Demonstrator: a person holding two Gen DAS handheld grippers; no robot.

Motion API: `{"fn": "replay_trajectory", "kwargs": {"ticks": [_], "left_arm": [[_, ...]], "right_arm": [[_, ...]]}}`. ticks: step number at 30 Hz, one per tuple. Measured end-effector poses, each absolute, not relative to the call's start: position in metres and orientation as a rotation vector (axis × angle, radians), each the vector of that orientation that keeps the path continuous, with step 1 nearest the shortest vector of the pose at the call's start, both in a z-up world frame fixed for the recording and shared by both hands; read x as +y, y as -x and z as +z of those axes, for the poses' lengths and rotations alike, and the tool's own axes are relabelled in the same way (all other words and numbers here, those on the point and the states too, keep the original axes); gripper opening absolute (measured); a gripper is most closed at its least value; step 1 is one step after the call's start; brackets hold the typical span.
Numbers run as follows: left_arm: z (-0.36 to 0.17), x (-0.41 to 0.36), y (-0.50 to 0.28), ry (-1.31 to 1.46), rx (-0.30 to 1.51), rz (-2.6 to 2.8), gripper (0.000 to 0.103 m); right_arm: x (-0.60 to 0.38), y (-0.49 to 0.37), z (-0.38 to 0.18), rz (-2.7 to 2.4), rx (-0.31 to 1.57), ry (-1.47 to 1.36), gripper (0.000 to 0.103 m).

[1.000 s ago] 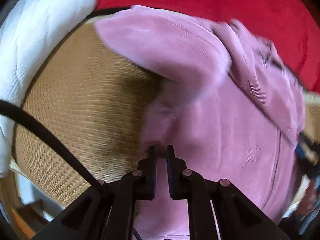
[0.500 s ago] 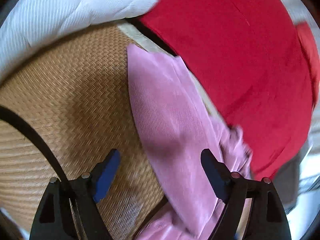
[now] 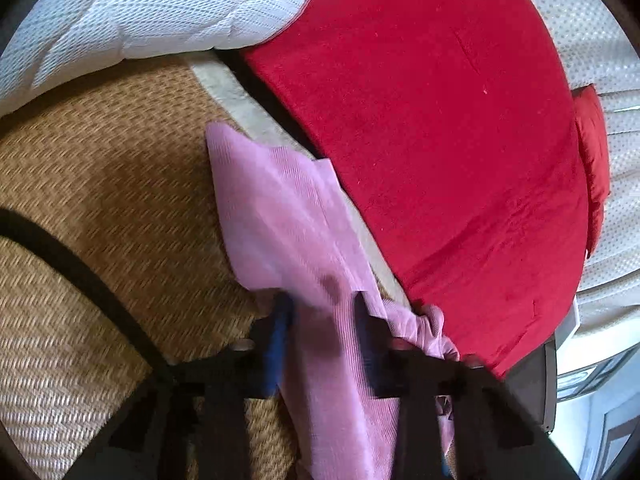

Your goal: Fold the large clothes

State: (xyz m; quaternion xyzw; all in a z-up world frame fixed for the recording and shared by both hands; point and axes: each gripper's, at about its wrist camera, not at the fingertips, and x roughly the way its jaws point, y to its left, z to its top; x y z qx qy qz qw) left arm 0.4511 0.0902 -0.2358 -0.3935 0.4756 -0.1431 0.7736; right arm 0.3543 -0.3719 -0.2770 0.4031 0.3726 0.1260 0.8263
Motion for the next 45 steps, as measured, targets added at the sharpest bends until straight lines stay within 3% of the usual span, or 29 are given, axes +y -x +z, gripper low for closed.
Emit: {"fn": "replay_trajectory", "kwargs": {"ticks": [6,10,12,13,15,16,20,28,33,41,45], "left_arm": [[-0.235,0.086,-0.471,0.855,1.011,-0.329,0.011],[-0.240,0.091,-0.488,0.890,1.034,-0.341,0.022],[-0.243,0.095,-0.489,0.922,1.037,-0.361,0.022],[-0.244,0.095,-0.489,0.930,1.035,-0.367,0.022],[-0.246,0.102,-0.487,0.944,1.019,-0.376,0.017],[-0.246,0.101,-0.487,0.940,1.012,-0.376,0.008],[-0.242,0.098,-0.480,0.899,0.962,-0.364,0.004],[-0.173,0.127,-0.450,0.863,0.762,-0.353,0.003],[-0.137,0.148,-0.426,0.830,0.640,-0.345,0.003],[-0.128,0.161,-0.399,0.814,0.604,-0.308,0.003],[-0.127,0.169,-0.396,0.807,0.623,-0.279,0.003]], "right_arm": [[-0.353,-0.419,-0.284,0.237,0.915,-0.801,0.071],[-0.337,-0.432,-0.296,0.233,0.972,-0.756,0.068],[-0.324,-0.431,-0.294,0.293,0.984,-0.725,0.050],[-0.317,-0.429,-0.295,0.306,0.997,-0.708,0.030],[-0.307,-0.424,-0.294,0.295,1.005,-0.654,0.026],[-0.304,-0.420,-0.293,0.291,0.999,-0.631,0.021],[-0.303,-0.401,-0.282,0.287,0.937,-0.646,0.011],[-0.288,-0.343,-0.247,0.383,0.857,-0.627,0.010],[-0.238,-0.330,-0.246,0.502,0.964,-0.490,0.010],[-0.277,-0.336,-0.240,0.282,0.888,-0.548,0.013],[-0.287,-0.356,-0.273,0.243,0.975,-0.623,0.016]]}}
